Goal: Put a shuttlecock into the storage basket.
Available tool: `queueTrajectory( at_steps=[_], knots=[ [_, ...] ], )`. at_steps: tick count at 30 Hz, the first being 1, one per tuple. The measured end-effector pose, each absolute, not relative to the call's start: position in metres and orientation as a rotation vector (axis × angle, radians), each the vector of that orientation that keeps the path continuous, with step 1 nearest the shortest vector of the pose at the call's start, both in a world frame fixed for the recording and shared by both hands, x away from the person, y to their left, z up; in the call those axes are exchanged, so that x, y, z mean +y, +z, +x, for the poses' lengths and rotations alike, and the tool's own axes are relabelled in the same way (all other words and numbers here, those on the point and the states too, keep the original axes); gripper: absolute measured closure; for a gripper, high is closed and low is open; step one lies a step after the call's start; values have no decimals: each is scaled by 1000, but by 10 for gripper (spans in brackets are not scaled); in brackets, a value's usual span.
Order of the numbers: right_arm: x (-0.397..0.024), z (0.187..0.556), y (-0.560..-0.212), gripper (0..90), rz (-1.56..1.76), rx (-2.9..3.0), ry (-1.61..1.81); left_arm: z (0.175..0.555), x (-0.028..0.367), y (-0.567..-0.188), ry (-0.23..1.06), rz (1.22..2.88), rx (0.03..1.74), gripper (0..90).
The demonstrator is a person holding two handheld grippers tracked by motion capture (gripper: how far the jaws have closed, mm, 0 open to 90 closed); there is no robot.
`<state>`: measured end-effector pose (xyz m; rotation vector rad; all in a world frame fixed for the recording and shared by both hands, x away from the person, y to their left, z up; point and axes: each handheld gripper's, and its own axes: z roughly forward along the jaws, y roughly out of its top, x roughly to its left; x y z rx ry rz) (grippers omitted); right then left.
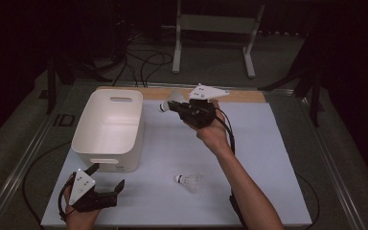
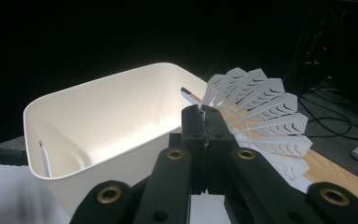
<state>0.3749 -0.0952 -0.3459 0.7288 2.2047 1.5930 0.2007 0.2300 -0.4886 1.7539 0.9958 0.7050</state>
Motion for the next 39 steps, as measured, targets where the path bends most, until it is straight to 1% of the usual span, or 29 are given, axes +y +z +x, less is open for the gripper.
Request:
queueTrajectory(
  at_steps=[39],
  knots=[
    [-66, 369, -347, 895, 650, 2260, 1588, 201, 230, -489, 707, 1756, 996, 0]
  ],
)
